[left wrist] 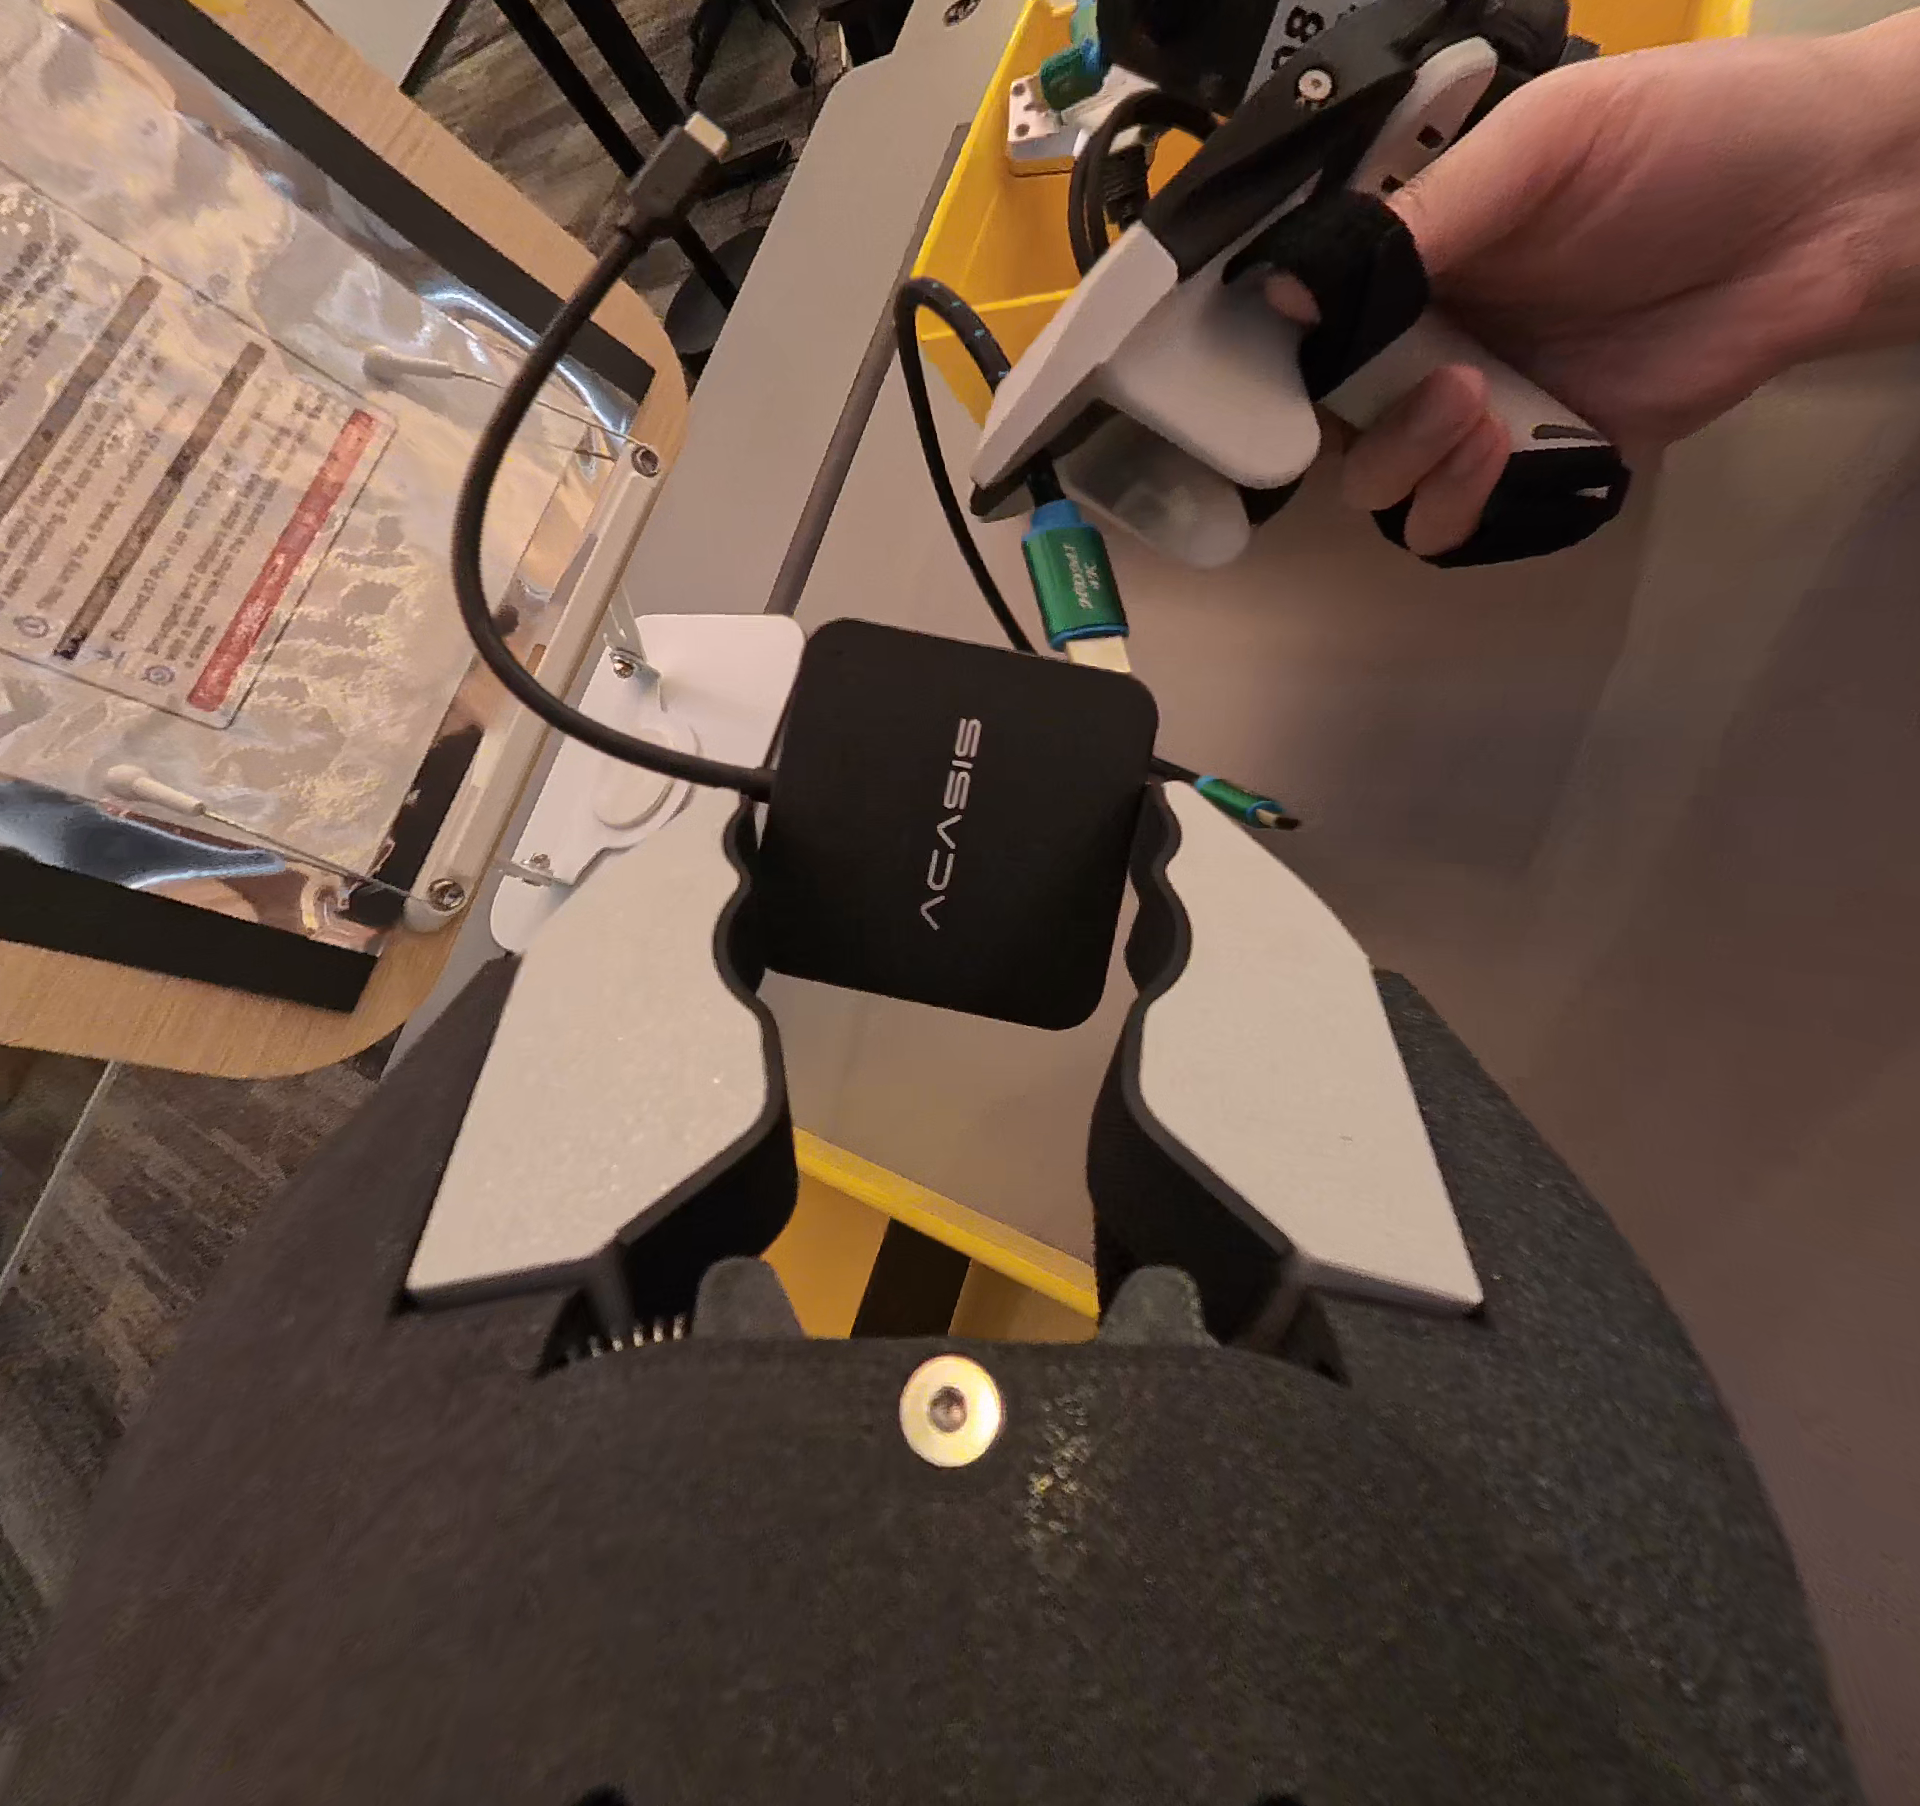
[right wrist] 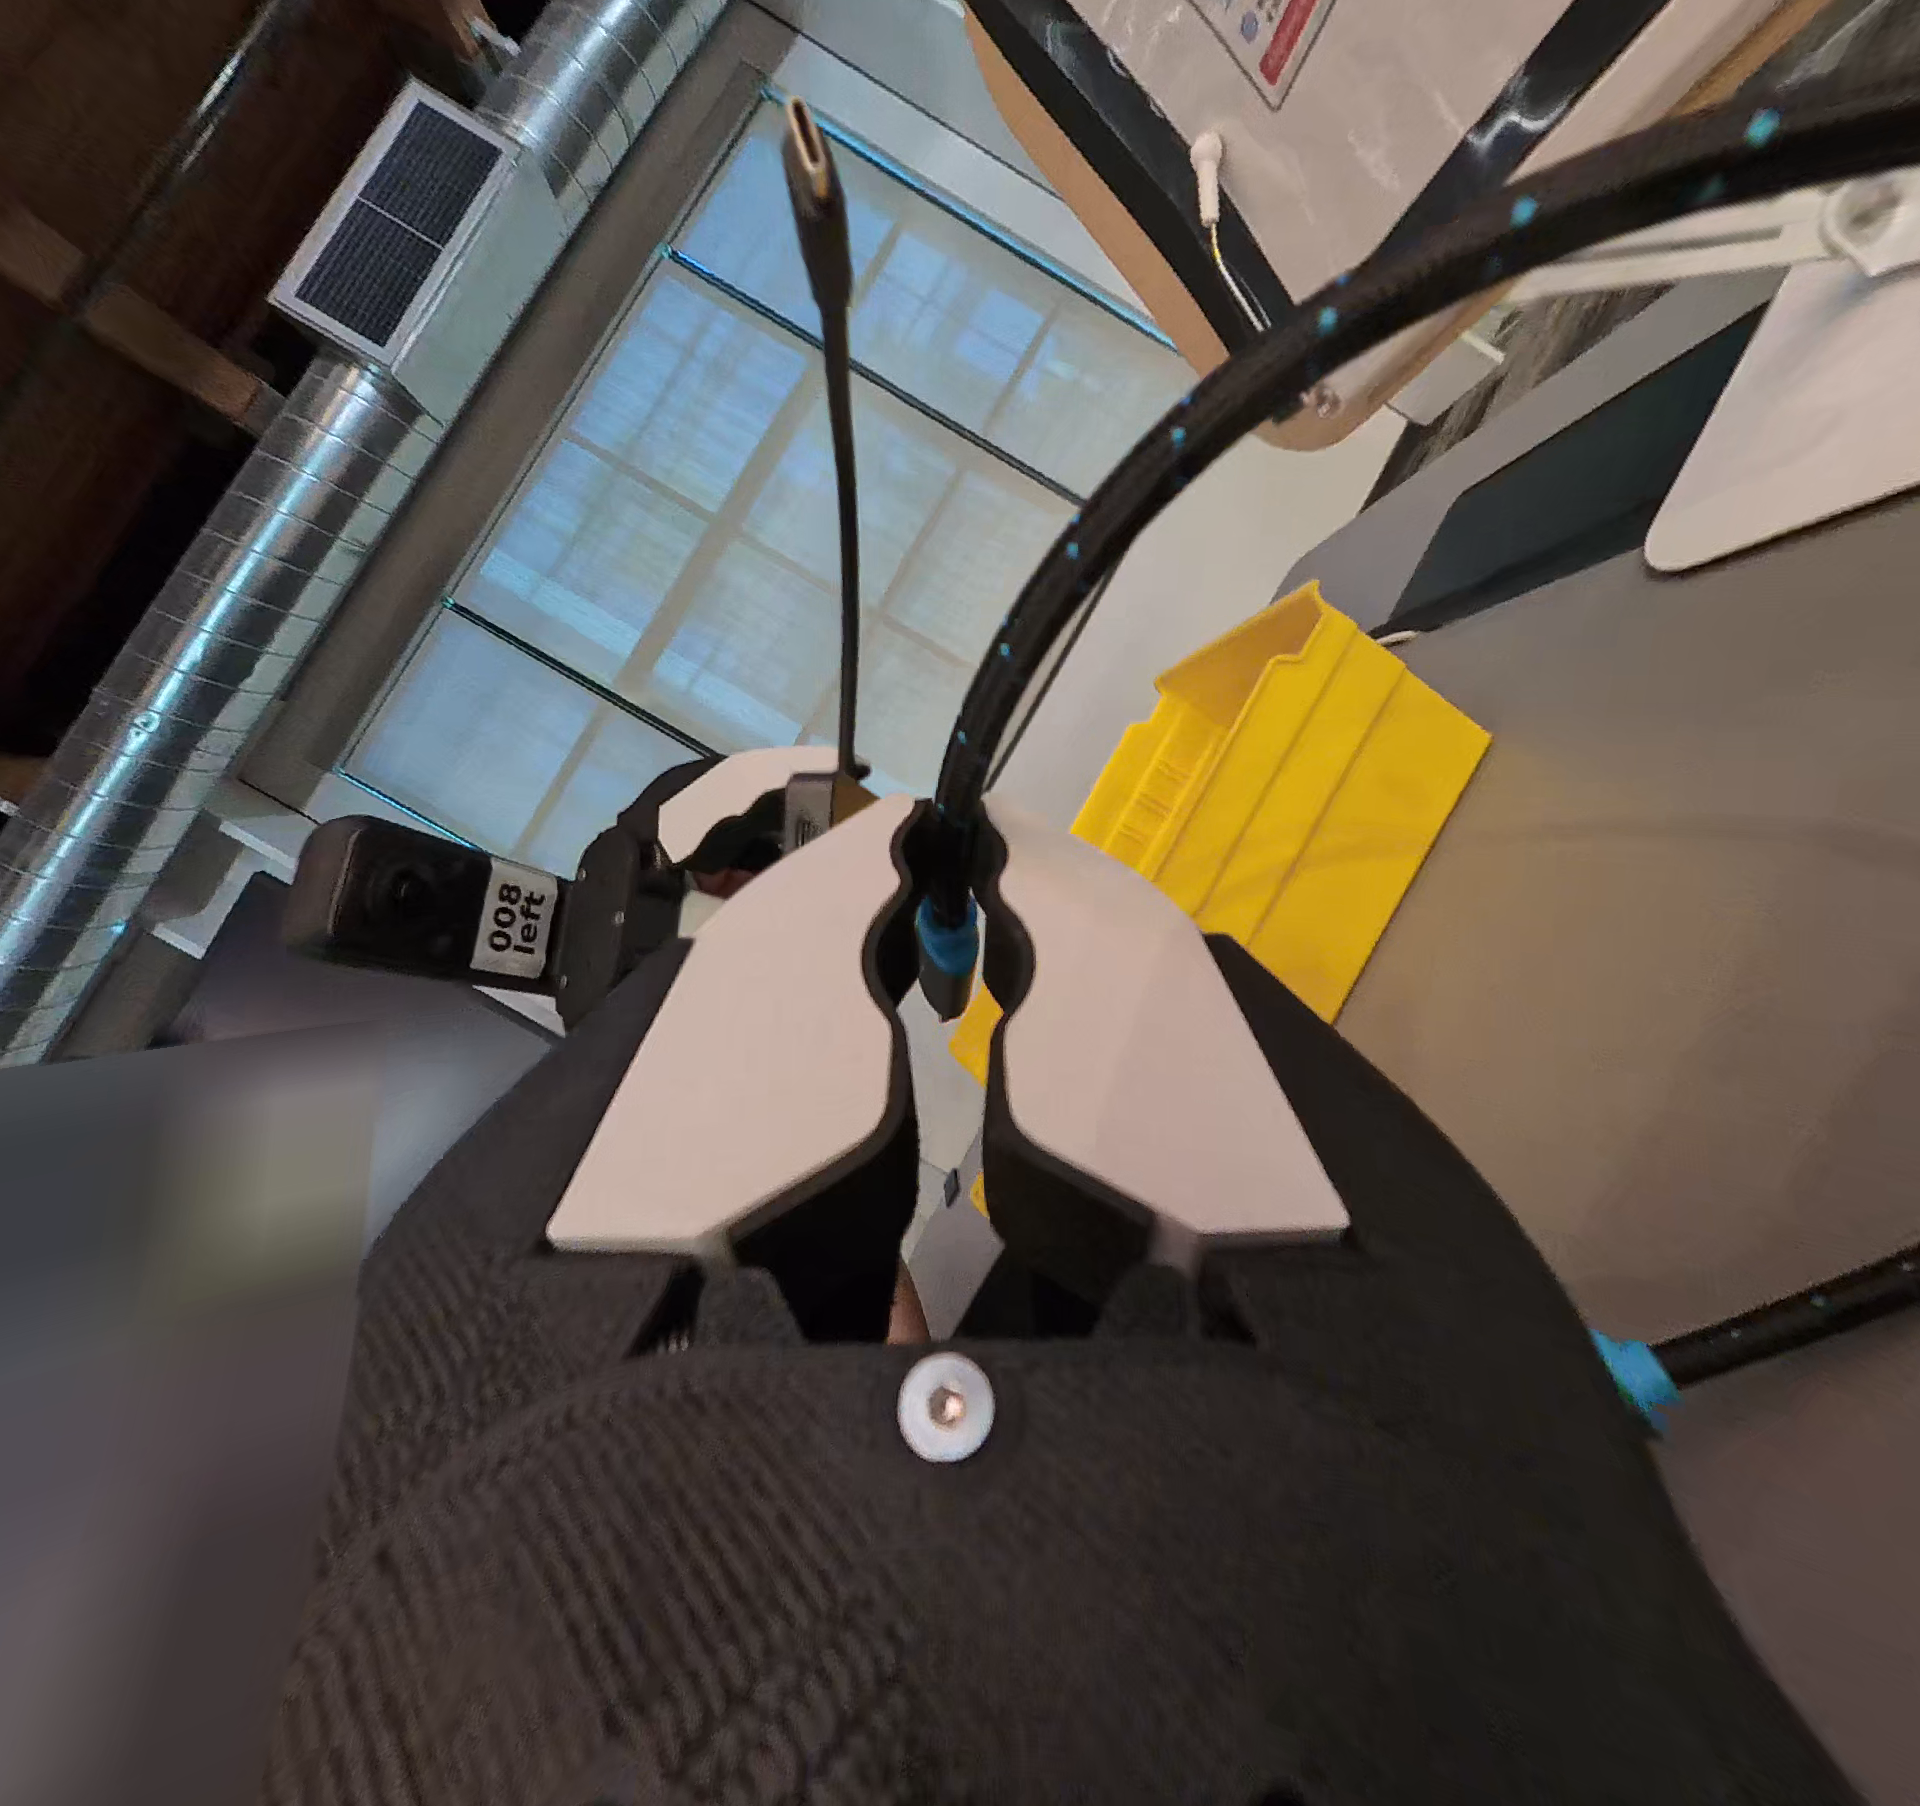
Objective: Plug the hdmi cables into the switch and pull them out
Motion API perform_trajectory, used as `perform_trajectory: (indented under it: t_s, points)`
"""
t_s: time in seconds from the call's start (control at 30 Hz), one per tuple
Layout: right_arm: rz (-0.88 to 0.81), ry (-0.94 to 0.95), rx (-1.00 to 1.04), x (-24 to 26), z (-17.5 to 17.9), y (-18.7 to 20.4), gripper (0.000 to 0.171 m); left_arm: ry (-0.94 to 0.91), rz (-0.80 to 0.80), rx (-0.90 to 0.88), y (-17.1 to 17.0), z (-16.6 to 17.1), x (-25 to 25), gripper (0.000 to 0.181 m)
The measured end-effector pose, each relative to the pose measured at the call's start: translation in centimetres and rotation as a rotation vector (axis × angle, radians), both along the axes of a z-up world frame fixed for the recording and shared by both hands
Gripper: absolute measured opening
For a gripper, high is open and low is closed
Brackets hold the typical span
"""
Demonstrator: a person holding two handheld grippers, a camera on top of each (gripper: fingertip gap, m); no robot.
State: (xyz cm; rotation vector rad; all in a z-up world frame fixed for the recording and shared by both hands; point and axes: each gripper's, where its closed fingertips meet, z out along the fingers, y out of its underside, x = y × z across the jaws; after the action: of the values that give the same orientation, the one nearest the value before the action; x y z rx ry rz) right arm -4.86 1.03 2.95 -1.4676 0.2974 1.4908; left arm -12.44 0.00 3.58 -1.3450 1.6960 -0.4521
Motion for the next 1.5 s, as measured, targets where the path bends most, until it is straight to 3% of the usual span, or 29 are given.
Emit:
perform_trajectory:
  t_s: [0.2,0.37,0.57,0.77,1.0,1.13,1.33,1.5]
  points:
    - [-0.033,-0.004,0.037,1.0,1.2,-0.2,0.007,0.029,-0.004,0.014,-0.4,-0.5,0.4,0.069]
    - [0.011,-0.188,0.037,0.1,0.3,-0.4,0.007,0.187,0.098,0.031,1.4,-3.1,-0.7,0.069]
    - [-0.108,-0.361,0.235,2.5,5.7,-2.2,0.007,0.377,0.172,-0.033,2.2,-8.2,0.4,0.069]
    - [-0.246,-0.331,0.39,7.7,12.1,-5.2,0.007,0.562,0.085,-0.101,-0.6,-14.5,3.2,0.069]
    - [-0.387,-0.3,0.453,12.8,15.1,-6.9,0.007,0.657,0.02,-0.234,-2.8,-19.5,4.3,0.068]
    - [-0.364,-0.326,0.474,11.9,15.2,-7.2,0.007,0.656,0.029,-0.343,-3.5,-19.9,4.2,0.068]
    - [-0.262,-0.411,0.47,8.8,13.9,-6.5,0.008,0.666,0.081,-0.342,-2.8,-19.4,3.9,0.07]
    - [-0.263,-0.416,0.458,8.2,13.3,-6.0,0.009,0.44,0.081,-0.35,-1.7,-13.7,4.1,0.074]
